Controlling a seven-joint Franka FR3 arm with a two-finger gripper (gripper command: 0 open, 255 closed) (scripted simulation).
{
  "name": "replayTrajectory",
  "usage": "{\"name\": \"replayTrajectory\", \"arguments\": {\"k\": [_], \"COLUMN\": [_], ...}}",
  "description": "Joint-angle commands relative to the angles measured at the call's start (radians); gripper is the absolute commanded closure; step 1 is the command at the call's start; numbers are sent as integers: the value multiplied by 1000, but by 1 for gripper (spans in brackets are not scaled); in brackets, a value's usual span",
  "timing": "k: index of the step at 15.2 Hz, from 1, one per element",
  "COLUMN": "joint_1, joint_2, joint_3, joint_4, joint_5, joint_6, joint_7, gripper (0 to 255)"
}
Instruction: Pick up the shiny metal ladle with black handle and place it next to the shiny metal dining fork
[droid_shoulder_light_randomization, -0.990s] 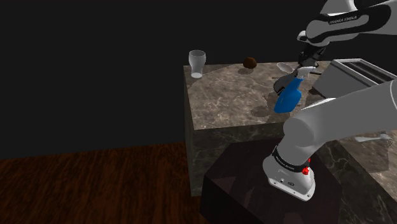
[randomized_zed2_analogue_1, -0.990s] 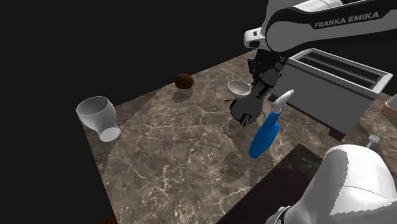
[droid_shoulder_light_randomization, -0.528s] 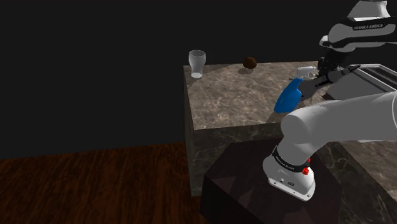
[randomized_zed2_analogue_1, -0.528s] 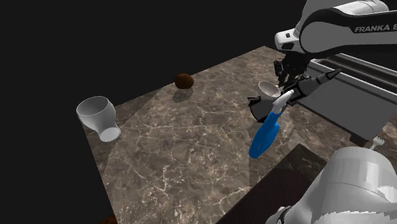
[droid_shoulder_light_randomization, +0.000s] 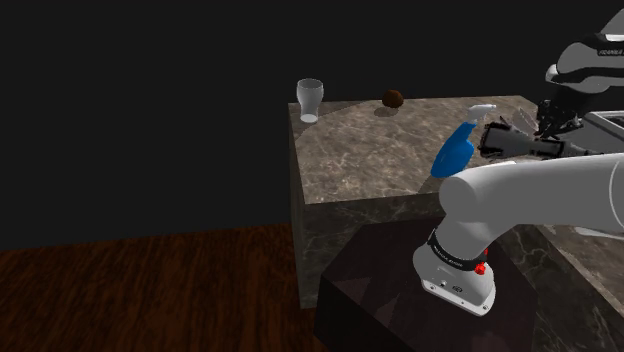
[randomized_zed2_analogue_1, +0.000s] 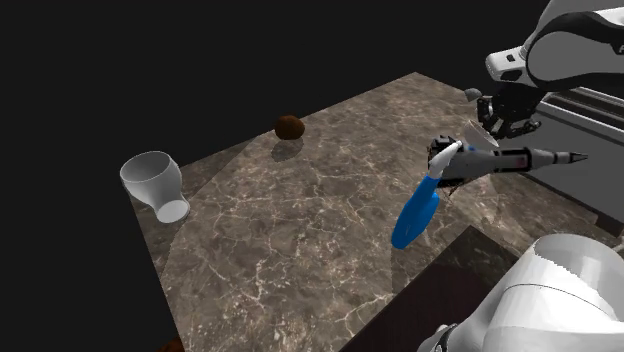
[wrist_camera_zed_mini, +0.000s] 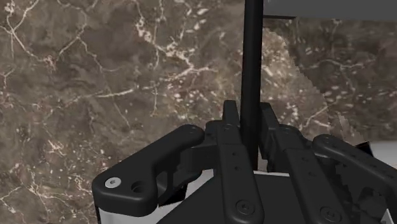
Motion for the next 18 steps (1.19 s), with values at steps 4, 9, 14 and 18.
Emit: {"name": "replayTrajectory", "arguments": {"k": [4,9,14,18], "joint_1": [-36,-36,-3,48], "joint_2": [-19,-23,-21,-24], "joint_3": [-84,-183,-293,-388], "joint_4": [63,155,272,385], "joint_5": [-33,-57,-71,-81], "joint_6": [-27,-45,-62,-82], "joint_7": [-125,-249,-370,-463], "gripper": [255,255,255,255]}}
